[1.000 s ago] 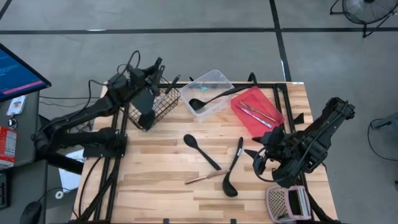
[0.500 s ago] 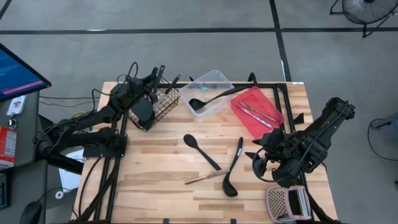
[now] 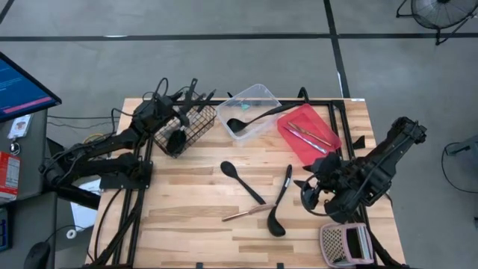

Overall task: Pick & Place Kitchen Items
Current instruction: Put the gold knife into the red bin

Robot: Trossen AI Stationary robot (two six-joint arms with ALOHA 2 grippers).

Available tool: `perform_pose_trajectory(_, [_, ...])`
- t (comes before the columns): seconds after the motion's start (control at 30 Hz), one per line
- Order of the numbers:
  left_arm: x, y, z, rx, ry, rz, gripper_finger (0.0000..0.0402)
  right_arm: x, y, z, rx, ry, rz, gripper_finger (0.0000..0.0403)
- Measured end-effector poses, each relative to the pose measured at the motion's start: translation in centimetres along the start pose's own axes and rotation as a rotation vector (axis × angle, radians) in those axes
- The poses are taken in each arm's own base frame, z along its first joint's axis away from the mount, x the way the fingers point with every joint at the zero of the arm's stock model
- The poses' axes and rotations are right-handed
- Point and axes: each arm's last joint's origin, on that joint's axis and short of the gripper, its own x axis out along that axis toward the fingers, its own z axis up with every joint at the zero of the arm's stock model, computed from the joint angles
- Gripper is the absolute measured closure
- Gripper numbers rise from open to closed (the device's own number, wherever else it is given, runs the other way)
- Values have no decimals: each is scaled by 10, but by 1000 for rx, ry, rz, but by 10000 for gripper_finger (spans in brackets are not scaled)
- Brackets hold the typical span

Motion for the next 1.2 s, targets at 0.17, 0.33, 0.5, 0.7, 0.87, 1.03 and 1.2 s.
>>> perform_pose_trajectory(0.17, [0, -8, 9, -32, -18, -52, 90, 1, -1, 1, -5, -1, -6, 117])
perform_pose_trajectory(0.33, [0, -35, 49, -26, -54, -227, 67, -4, -7, 5, 14, -6, 12, 117])
perform_pose_trajectory(0.5, [-14, -73, 93, -6, -86, -484, 77, -12, -18, 11, 43, -15, 40, 117])
perform_pose_trajectory(0.7, [-50, -122, 100, 15, -4, -696, 80, -18, -27, 15, 46, -19, 49, 117])
perform_pose_trajectory(0.87, [-79, -164, 81, 14, 141, -806, 80, -18, -28, 15, 38, -17, 41, 117])
perform_pose_trajectory(1.03, [-99, -208, 49, 48, 290, -872, 82, -18, -28, 15, 34, -17, 37, 117])
perform_pose_trajectory(1.2, [-103, -239, 10, 92, 417, -793, 81, -18, -28, 15, 34, -17, 36, 117])
